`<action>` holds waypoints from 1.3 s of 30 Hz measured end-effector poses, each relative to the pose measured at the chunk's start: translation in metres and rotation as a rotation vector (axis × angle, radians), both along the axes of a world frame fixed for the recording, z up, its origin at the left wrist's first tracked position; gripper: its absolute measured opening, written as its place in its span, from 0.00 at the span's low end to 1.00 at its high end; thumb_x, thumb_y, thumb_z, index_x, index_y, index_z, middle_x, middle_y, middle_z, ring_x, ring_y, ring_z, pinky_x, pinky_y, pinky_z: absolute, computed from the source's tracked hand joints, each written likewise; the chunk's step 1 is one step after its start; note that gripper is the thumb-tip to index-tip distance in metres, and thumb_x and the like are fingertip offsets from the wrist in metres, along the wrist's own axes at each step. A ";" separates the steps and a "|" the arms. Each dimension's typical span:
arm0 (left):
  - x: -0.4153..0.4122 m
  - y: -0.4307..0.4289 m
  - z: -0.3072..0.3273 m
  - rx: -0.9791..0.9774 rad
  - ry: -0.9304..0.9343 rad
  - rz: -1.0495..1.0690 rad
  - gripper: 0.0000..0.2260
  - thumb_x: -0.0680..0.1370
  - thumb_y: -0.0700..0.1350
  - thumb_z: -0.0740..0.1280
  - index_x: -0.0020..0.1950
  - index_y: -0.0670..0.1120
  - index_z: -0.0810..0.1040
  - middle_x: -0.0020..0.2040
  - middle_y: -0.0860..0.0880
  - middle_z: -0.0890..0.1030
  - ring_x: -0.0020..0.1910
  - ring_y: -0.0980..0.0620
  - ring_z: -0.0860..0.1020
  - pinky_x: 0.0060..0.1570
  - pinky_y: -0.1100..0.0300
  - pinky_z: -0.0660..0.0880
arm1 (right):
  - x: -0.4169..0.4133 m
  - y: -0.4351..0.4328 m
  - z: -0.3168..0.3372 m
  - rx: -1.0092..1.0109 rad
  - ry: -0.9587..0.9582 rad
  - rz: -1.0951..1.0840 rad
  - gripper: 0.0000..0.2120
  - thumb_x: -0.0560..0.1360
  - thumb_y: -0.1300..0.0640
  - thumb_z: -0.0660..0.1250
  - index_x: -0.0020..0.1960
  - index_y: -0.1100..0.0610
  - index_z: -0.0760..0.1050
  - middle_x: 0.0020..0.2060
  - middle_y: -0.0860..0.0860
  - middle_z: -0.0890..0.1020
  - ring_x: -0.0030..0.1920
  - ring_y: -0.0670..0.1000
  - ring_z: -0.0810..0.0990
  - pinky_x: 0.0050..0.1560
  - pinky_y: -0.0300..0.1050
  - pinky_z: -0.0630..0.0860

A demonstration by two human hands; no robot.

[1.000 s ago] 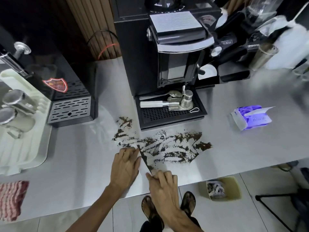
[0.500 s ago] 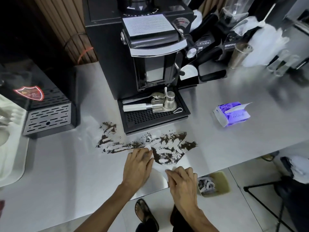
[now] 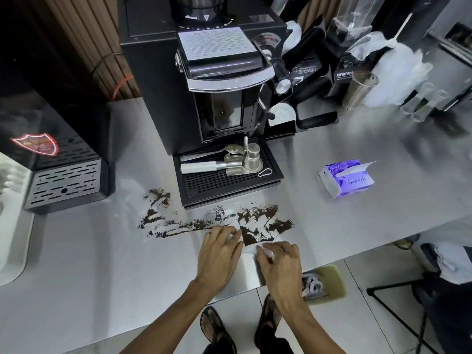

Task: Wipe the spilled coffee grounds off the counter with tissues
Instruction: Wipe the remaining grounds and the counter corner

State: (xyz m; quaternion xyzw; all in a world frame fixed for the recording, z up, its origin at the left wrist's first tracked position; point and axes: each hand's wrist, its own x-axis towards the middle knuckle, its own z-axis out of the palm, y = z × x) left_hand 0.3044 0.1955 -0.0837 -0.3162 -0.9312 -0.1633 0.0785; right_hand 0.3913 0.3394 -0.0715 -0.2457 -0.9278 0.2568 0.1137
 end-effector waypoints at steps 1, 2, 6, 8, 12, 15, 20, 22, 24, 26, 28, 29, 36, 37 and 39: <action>0.000 0.000 0.000 0.005 -0.001 0.002 0.14 0.78 0.51 0.66 0.60 0.48 0.81 0.53 0.53 0.78 0.53 0.50 0.73 0.47 0.56 0.72 | -0.003 -0.001 0.002 -0.005 -0.005 -0.019 0.09 0.73 0.49 0.72 0.49 0.53 0.83 0.44 0.50 0.82 0.44 0.50 0.72 0.43 0.37 0.71; 0.000 0.001 0.000 0.008 -0.004 0.005 0.14 0.78 0.51 0.66 0.60 0.48 0.81 0.53 0.53 0.78 0.53 0.50 0.73 0.47 0.56 0.73 | -0.007 -0.002 0.005 -0.017 -0.011 -0.035 0.10 0.72 0.50 0.73 0.50 0.54 0.83 0.45 0.51 0.82 0.45 0.51 0.73 0.41 0.36 0.71; 0.001 0.002 0.000 0.017 -0.018 0.014 0.13 0.77 0.50 0.69 0.60 0.48 0.81 0.54 0.54 0.79 0.54 0.51 0.73 0.48 0.57 0.72 | -0.020 -0.006 0.011 -0.104 -0.025 -0.053 0.13 0.72 0.56 0.74 0.55 0.57 0.80 0.47 0.52 0.82 0.50 0.53 0.74 0.41 0.37 0.69; 0.001 0.003 0.000 0.032 -0.021 0.014 0.13 0.76 0.49 0.70 0.59 0.48 0.82 0.53 0.54 0.79 0.54 0.51 0.73 0.48 0.57 0.72 | -0.024 -0.007 0.012 -0.141 -0.035 -0.041 0.15 0.73 0.58 0.72 0.58 0.58 0.78 0.49 0.53 0.82 0.51 0.54 0.74 0.42 0.39 0.70; 0.000 0.005 -0.001 0.044 -0.033 0.013 0.14 0.76 0.49 0.70 0.61 0.48 0.81 0.53 0.54 0.80 0.54 0.51 0.73 0.48 0.56 0.73 | -0.032 -0.009 0.014 -0.206 -0.014 -0.026 0.19 0.73 0.62 0.71 0.64 0.59 0.75 0.52 0.54 0.81 0.51 0.51 0.76 0.49 0.37 0.71; -0.002 0.006 -0.001 0.062 -0.056 0.008 0.14 0.76 0.48 0.70 0.61 0.47 0.81 0.53 0.53 0.80 0.53 0.50 0.72 0.49 0.55 0.75 | -0.036 -0.011 0.017 -0.220 -0.014 -0.010 0.22 0.74 0.65 0.70 0.67 0.59 0.74 0.52 0.56 0.80 0.46 0.48 0.76 0.50 0.34 0.71; -0.004 0.007 0.000 0.101 -0.077 0.008 0.14 0.74 0.47 0.73 0.59 0.48 0.82 0.54 0.55 0.79 0.54 0.51 0.71 0.52 0.57 0.75 | -0.043 -0.012 0.017 -0.228 -0.013 0.055 0.22 0.75 0.69 0.64 0.68 0.60 0.73 0.51 0.56 0.81 0.49 0.53 0.80 0.52 0.44 0.79; -0.005 0.007 0.000 0.111 -0.087 0.006 0.13 0.74 0.47 0.73 0.58 0.49 0.82 0.54 0.56 0.79 0.54 0.51 0.71 0.52 0.58 0.74 | -0.044 -0.012 0.019 -0.259 -0.005 0.089 0.21 0.75 0.71 0.62 0.68 0.62 0.73 0.54 0.54 0.80 0.52 0.51 0.78 0.54 0.32 0.74; -0.006 0.007 -0.002 0.125 -0.106 0.000 0.12 0.74 0.47 0.72 0.57 0.49 0.83 0.56 0.56 0.78 0.55 0.51 0.71 0.53 0.58 0.74 | -0.046 -0.011 0.020 -0.258 -0.015 0.111 0.21 0.75 0.72 0.60 0.67 0.63 0.73 0.55 0.54 0.80 0.50 0.49 0.77 0.50 0.25 0.68; -0.008 0.007 -0.003 0.134 -0.129 -0.007 0.11 0.75 0.47 0.72 0.57 0.50 0.83 0.58 0.57 0.78 0.55 0.52 0.71 0.55 0.59 0.73 | -0.046 -0.009 0.020 -0.229 -0.019 0.143 0.22 0.75 0.73 0.59 0.67 0.62 0.73 0.55 0.57 0.80 0.54 0.50 0.77 0.52 0.25 0.65; -0.009 0.007 -0.002 0.149 -0.146 -0.017 0.11 0.74 0.47 0.72 0.56 0.50 0.84 0.58 0.58 0.79 0.54 0.53 0.70 0.57 0.64 0.68 | -0.046 -0.007 0.021 -0.264 -0.015 0.177 0.21 0.76 0.72 0.60 0.67 0.62 0.73 0.58 0.58 0.80 0.57 0.49 0.75 0.54 0.21 0.62; -0.009 0.007 -0.001 0.159 -0.154 -0.023 0.11 0.74 0.47 0.73 0.55 0.50 0.84 0.57 0.58 0.80 0.53 0.54 0.69 0.57 0.67 0.65 | -0.046 -0.006 0.021 -0.260 -0.011 0.196 0.21 0.75 0.72 0.59 0.66 0.62 0.74 0.57 0.57 0.80 0.57 0.50 0.76 0.55 0.20 0.61; -0.013 0.003 0.005 0.209 -0.297 -0.001 0.16 0.74 0.49 0.72 0.61 0.53 0.78 0.51 0.56 0.82 0.52 0.55 0.69 0.52 0.66 0.65 | -0.044 0.007 0.018 -0.315 -0.095 0.319 0.28 0.70 0.60 0.68 0.70 0.53 0.69 0.57 0.49 0.79 0.58 0.50 0.74 0.56 0.32 0.66; -0.013 0.003 0.006 0.201 -0.315 0.004 0.17 0.74 0.49 0.72 0.62 0.54 0.75 0.51 0.56 0.81 0.53 0.55 0.69 0.53 0.64 0.65 | -0.044 0.010 0.018 -0.316 -0.119 0.338 0.31 0.69 0.58 0.69 0.72 0.52 0.67 0.59 0.48 0.77 0.59 0.49 0.73 0.58 0.32 0.66; -0.015 0.003 0.007 0.195 -0.334 -0.009 0.18 0.73 0.50 0.72 0.62 0.54 0.72 0.52 0.60 0.81 0.55 0.55 0.69 0.54 0.62 0.67 | -0.044 0.014 0.014 -0.313 -0.160 0.370 0.37 0.68 0.53 0.72 0.74 0.51 0.63 0.62 0.46 0.75 0.62 0.48 0.72 0.60 0.32 0.65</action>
